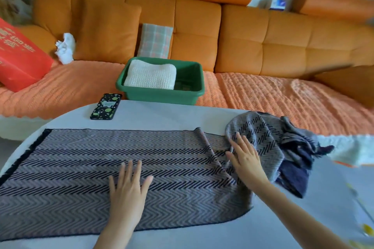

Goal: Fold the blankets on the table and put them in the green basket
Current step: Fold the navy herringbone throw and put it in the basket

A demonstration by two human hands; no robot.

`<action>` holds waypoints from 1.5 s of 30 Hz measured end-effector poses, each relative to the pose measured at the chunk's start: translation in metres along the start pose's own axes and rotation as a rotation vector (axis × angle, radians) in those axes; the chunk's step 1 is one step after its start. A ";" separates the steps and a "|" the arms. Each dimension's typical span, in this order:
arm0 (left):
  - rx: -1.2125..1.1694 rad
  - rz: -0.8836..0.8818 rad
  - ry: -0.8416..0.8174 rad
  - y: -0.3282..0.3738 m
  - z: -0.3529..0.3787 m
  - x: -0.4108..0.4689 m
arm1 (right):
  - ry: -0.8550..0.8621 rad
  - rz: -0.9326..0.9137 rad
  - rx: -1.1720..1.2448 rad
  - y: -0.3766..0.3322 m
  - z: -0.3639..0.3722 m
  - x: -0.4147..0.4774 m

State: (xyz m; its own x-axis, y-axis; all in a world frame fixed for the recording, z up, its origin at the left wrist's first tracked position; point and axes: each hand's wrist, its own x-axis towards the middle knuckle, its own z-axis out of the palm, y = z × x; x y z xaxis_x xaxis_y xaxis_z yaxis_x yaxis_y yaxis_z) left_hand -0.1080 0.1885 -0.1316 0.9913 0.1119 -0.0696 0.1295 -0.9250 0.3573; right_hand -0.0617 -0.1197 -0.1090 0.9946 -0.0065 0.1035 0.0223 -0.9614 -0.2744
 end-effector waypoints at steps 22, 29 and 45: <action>0.196 0.448 0.049 0.116 0.104 -0.018 | 0.491 0.265 0.206 0.112 -0.085 -0.099; 0.178 0.432 0.044 0.117 0.104 -0.019 | 0.120 0.499 0.037 0.135 -0.058 -0.147; 0.213 0.449 0.074 0.118 0.107 -0.018 | 0.038 0.077 -0.177 0.112 -0.064 0.038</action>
State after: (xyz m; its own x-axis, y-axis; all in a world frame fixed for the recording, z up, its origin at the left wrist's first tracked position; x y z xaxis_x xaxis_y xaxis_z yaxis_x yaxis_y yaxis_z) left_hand -0.1128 0.0381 -0.1882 0.9482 -0.2956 0.1162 -0.3102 -0.9405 0.1387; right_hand -0.0279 -0.2456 -0.0747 0.9881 -0.0891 0.1256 -0.0753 -0.9910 -0.1106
